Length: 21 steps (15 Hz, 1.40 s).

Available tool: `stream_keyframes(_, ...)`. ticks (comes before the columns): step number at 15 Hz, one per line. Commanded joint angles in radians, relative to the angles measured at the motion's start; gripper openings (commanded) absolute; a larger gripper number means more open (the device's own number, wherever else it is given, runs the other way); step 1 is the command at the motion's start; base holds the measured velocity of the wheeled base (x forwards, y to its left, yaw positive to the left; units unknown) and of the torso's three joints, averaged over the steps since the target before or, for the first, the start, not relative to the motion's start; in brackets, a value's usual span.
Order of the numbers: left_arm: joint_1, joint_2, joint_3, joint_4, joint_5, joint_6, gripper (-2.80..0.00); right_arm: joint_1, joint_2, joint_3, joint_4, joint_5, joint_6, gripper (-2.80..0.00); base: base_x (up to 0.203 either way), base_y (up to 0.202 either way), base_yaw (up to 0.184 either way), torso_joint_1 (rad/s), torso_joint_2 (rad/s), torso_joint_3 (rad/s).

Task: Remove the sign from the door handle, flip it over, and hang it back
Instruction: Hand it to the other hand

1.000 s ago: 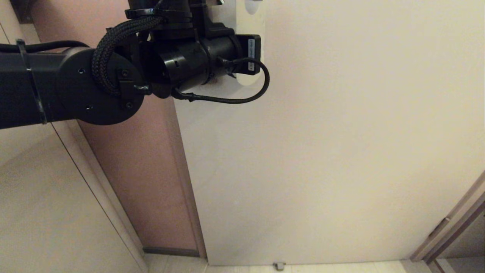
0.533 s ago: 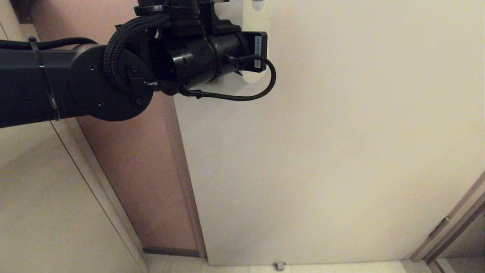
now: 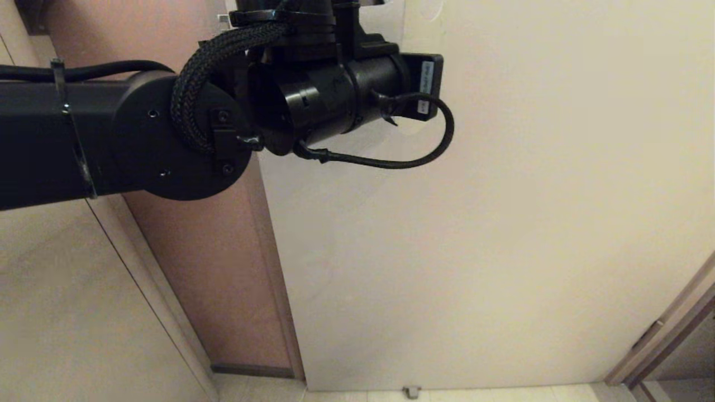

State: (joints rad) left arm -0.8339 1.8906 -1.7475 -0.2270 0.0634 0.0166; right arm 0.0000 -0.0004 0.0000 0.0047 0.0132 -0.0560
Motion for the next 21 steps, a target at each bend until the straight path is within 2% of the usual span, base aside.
stream_keyframes(1,-0.041,-0.006,0.013,-0.002,-0.001,-0.004,-2.80,0.000,0.000,0.000,0.000,0.001,-0.001,-2.80,0.000,0.000,0.000,0.000,0.00,0.000)
stream_keyframes(3,-0.070,-0.030,0.050,-0.002,-0.033,-0.011,-2.80,0.000,0.000,0.000,0.000,0.001,-0.001,-2.80,0.000,0.000,0.000,0.000,0.00,0.000)
stream_keyframes(7,-0.076,-0.157,0.243,-0.004,-0.327,-0.023,-2.80,0.000,0.000,0.000,0.000,0.001,-0.001,-2.80,0.000,0.000,0.000,0.000,0.00,0.000)
stream_keyframes(8,-0.072,-0.196,0.286,-0.004,-0.411,-0.042,-2.80,0.000,0.000,0.000,0.000,0.001,-0.001,-2.80,0.000,0.000,0.000,0.000,0.00,0.000)
stream_keyframes(10,-0.065,-0.257,0.348,-0.005,-0.546,-0.130,-2.80,0.000,0.000,0.000,0.000,0.001,-0.001,-2.80,0.000,0.000,0.000,0.000,0.00,0.000)
stream_keyframes(13,-0.042,-0.313,0.418,-0.005,-0.616,-0.155,-2.80,0.000,0.000,0.000,0.000,0.001,-0.001,-2.80,0.000,0.000,0.000,0.000,0.00,0.000)
stream_keyframes(18,0.100,-0.368,0.500,-0.009,-0.771,-0.156,-2.80,0.000,0.000,0.000,0.000,0.002,-0.003,-2.80,0.000,0.000,0.000,0.000,0.00,0.000)
stream_keyframes(20,0.197,-0.370,0.503,-0.026,-0.924,-0.156,-2.80,0.000,0.000,0.000,0.001,0.008,-0.023,-2.80,0.000,0.000,0.000,0.000,0.00,0.000)
stream_keyframes(21,0.234,-0.366,0.504,-0.047,-0.975,-0.156,-2.80,0.000,0.000,0.000,0.001,0.005,-0.025,-2.80,0.000,0.000,0.000,0.000,0.00,0.000)
